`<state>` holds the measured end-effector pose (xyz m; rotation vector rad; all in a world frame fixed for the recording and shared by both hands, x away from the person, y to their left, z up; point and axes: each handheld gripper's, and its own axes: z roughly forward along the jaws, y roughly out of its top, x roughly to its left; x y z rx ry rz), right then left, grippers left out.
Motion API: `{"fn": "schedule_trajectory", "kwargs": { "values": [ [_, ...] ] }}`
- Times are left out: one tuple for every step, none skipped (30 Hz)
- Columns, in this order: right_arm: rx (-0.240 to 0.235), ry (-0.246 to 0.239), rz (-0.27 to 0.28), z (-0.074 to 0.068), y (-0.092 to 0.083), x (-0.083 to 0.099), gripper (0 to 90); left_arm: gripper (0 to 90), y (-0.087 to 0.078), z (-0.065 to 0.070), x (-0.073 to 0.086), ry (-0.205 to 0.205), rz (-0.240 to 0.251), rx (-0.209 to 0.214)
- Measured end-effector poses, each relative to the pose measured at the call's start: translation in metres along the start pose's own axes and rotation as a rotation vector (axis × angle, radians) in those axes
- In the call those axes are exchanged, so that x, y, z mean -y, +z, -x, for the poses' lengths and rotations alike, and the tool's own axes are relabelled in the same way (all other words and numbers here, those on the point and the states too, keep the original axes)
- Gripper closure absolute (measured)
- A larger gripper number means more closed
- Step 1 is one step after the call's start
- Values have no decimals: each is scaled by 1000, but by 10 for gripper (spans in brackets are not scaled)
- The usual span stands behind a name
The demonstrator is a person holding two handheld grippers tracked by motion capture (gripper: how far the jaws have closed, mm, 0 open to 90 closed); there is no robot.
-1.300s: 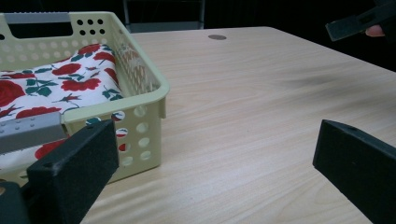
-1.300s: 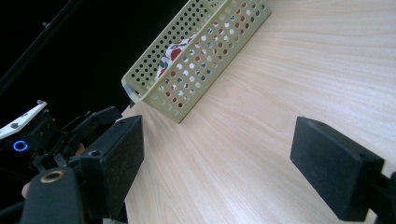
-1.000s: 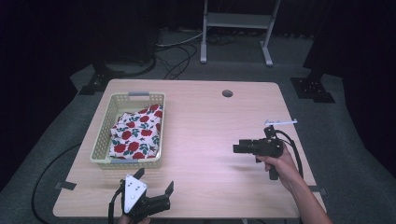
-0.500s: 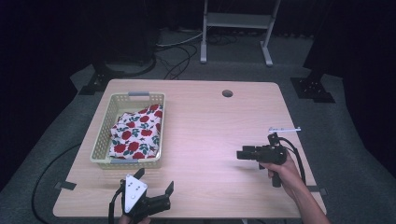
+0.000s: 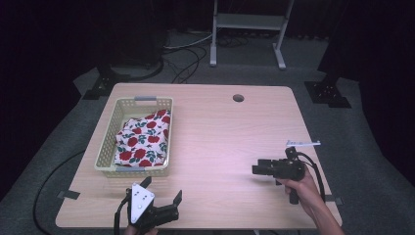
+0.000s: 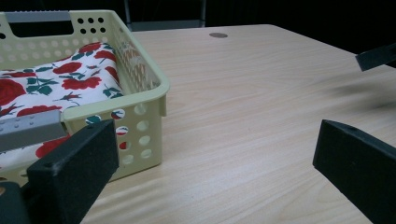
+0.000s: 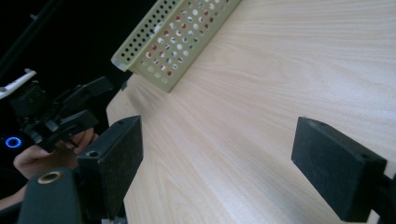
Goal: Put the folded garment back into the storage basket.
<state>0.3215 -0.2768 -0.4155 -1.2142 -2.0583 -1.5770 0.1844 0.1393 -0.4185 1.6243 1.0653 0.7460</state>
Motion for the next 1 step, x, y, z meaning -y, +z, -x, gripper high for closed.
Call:
{"fn": "schedule_trajectory", "kwargs": {
  "values": [
    [-4,3,7,-2,-2,2,158,0,0,0,0,3,-2,0]
  ]
}}
